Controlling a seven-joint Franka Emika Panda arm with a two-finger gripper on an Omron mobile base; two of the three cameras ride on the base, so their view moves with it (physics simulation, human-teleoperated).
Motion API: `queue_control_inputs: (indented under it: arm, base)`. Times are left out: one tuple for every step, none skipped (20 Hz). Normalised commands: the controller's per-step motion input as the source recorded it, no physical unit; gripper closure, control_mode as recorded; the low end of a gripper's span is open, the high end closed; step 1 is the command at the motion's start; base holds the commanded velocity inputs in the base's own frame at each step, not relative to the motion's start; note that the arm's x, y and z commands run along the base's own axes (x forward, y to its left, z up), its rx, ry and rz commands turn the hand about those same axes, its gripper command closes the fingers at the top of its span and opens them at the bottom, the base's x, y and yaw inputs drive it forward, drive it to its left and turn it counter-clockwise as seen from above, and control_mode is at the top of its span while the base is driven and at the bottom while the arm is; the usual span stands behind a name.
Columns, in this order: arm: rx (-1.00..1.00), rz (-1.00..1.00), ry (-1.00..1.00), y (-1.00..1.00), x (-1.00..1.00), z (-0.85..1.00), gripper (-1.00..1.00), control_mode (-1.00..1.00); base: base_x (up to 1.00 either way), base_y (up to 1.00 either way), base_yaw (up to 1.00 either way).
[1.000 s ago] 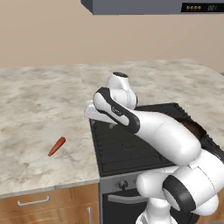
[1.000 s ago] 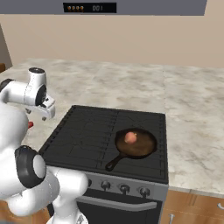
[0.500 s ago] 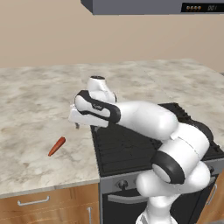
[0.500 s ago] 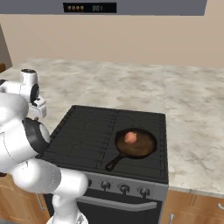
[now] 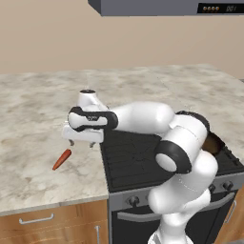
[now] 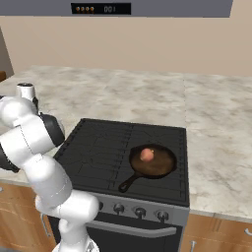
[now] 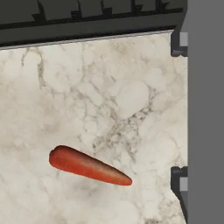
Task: Put the onion and carrot in the pan. Then turn on the front right burner and set the heat to medium.
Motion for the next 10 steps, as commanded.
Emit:
queue_control_inputs:
  arm:
    - [-0.03,0.01,0.0,0.36,0.22,-0.47,-1.0,-1.0]
    - [-0.03,0.01,0.0,0.37,0.24,-0.46,-1.0,-1.0]
    - [-0.03,0.0,0.0,0.36,0.31,-0.46,-1.0,-1.0]
    - [-0.03,0.0,0.0,0.36,0.34,-0.46,-1.0,-1.0]
    - [-0.02,0.0,0.01,0.34,0.4,-0.45,-1.0,-1.0]
    - [-0.01,0.0,0.01,0.31,0.4,-0.44,-1.0,-1.0]
    - [0.0,0.0,0.01,0.29,0.41,-0.41,-1.0,-1.0]
    - [0.0,0.0,0.0,0.27,0.41,-0.38,-1.0,-1.0]
    - [0.0,0.0,0.0,0.27,0.41,-0.35,-1.0,-1.0]
    - [0.0,0.0,0.0,0.25,0.41,-0.34,-1.0,-1.0]
  base:
    - [0.0,0.0,0.0]
    - [0.0,0.0,0.0]
    - [0.0,0.0,0.0]
    - [0.0,0.0,0.0]
    - [0.0,0.0,0.0]
    - [0.0,0.0,0.0]
    - [0.0,0.0,0.0]
    - [0.0,0.0,0.0]
    - [0.0,0.0,0.0]
    - [0.0,0.0,0.0]
